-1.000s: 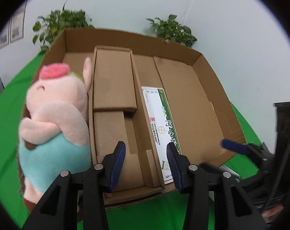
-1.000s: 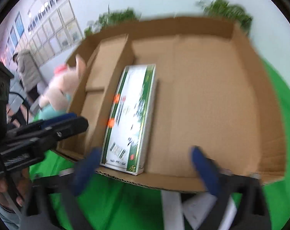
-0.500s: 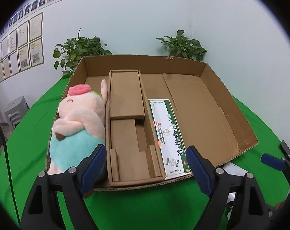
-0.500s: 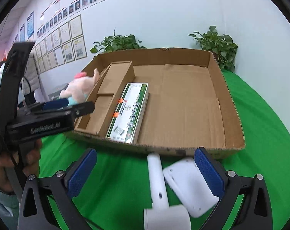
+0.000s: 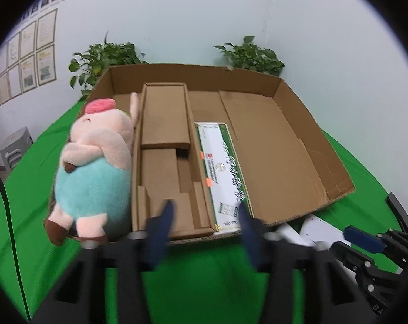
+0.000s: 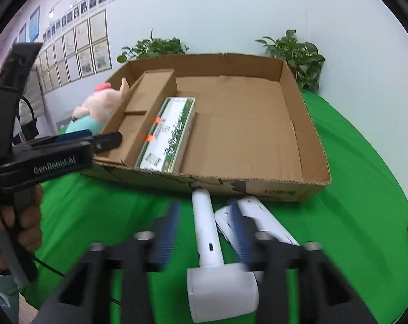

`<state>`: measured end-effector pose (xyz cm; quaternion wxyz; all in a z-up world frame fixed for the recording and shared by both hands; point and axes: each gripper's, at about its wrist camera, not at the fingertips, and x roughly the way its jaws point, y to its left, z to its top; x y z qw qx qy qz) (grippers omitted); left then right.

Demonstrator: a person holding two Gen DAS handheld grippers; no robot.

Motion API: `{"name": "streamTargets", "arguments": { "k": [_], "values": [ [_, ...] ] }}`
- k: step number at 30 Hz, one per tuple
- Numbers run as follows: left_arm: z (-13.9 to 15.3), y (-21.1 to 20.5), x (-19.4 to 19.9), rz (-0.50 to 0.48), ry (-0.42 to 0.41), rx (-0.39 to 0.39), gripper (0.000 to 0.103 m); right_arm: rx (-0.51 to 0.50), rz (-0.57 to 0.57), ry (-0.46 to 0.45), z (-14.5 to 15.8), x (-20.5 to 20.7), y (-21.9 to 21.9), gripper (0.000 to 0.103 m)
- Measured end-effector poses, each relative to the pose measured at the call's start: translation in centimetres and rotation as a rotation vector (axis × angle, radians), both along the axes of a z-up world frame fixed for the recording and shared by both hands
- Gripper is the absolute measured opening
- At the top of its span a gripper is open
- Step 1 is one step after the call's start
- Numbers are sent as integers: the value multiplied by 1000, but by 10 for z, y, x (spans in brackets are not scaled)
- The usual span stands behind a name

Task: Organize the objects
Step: 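Set the medicine box upright in the box and open the left gripper, then grasp the white lint roller head with the right gripper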

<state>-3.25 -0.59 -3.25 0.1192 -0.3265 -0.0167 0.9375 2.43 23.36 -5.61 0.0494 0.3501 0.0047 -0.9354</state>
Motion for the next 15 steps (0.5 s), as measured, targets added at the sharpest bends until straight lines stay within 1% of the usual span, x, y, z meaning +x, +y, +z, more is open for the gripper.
{"name": "streamTargets", "arguments": {
  "k": [1,2,4,5,6,7,8,9,10,11,12,14,15],
  "values": [
    [-3,1,-1,-21,-20,4,3,-10,8,-7,-1,1,1,25],
    [-5,3,-1,-42,-37,9,3,-13,11,-8,-2,2,2,25],
    [-8,5,2,-54,-37,18,3,-29,28,-3,-1,6,5,27],
    [-8,5,3,-54,-28,21,3,-46,40,-2,0,8,7,42],
    [-7,5,6,-54,-19,26,8,-54,44,-2,0,8,9,74],
    [-6,5,7,-60,-18,33,14,-67,51,1,0,10,12,92],
    [-4,5,8,-76,-23,48,37,-78,56,2,0,12,15,101],
    [-3,4,8,-93,-35,70,72,-85,59,8,0,14,17,102],
    [-2,2,8,-99,-46,96,85,-84,65,2,-1,17,20,102],
    [-2,-1,10,-101,-47,135,88,-80,76,-6,-2,19,21,102],
    [-1,-3,10,-116,-51,180,88,-74,92,-14,-5,21,21,102],
    [-2,-3,7,-160,-89,228,88,-78,111,-19,-8,27,24,102],
    [-3,-3,6,-172,-104,240,88,-95,127,-27,-11,30,26,102]
  ]
}}
